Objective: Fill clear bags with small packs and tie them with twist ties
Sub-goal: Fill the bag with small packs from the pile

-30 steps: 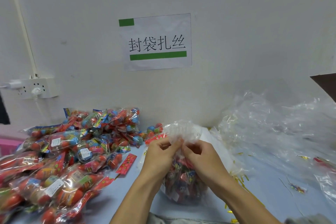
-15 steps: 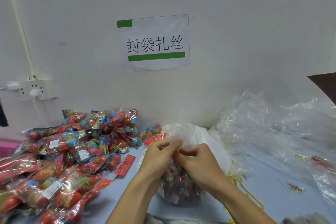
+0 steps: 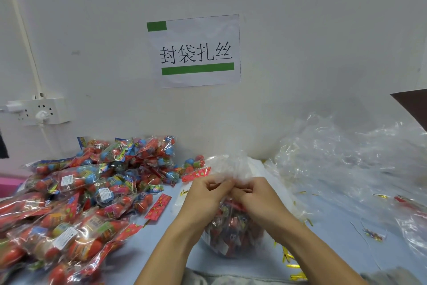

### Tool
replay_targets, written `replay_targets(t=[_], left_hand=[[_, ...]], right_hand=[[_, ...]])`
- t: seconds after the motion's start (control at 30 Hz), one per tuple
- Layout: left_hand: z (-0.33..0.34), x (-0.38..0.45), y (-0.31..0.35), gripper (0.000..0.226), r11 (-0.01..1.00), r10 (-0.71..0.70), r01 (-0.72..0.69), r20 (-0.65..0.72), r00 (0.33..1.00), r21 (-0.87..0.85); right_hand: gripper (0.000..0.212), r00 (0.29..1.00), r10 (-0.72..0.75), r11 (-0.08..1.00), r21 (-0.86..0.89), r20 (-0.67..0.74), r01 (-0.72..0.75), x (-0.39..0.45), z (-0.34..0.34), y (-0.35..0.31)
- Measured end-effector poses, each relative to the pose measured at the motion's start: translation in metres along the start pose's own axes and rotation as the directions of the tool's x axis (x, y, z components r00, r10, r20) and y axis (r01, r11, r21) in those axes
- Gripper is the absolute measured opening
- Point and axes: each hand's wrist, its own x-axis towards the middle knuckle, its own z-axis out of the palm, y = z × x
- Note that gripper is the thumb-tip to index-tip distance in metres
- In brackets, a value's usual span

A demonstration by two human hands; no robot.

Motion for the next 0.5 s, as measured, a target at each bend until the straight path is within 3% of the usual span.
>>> replay_targets(t=[0.07, 0.13, 0.27, 0.37, 0.5], left_hand=[[0.000, 0.000, -0.002, 0.024, 1.000, -0.003, 0.003, -0.012, 1.000, 0.005], [0.002, -0.001, -0.003, 0.023, 1.000, -0.009, 0.009, -0.040, 0.999, 0.022], [0.005, 0.000, -0.001, 0.028, 0.997, -0.023, 0.029, -0.101, 0.995, 0.065], [0.005, -0.003, 0.005, 0.037, 0.996, -0.014, 0.026, -0.123, 0.992, 0.089], [0.005, -0.004, 0.007, 0.033, 0.990, -0.001, 0.024, -0.169, 0.986, 0.139]], right_hand=[[0.029, 0.999, 0.020, 1.000, 0.011, 0.025, -0.020, 0.001, -0.011, -0.006], [0.030, 0.999, 0.034, 0.992, -0.126, 0.010, -0.033, 0.001, -0.029, -0.010], [0.012, 0.982, 0.108, 0.911, -0.380, -0.152, -0.159, 0.002, -0.078, -0.011], [0.004, 0.958, 0.254, 0.741, -0.610, -0.130, -0.279, -0.003, -0.104, -0.009], [0.016, 0.864, 0.499, 0.473, -0.813, -0.070, -0.340, -0.008, -0.105, -0.007]])
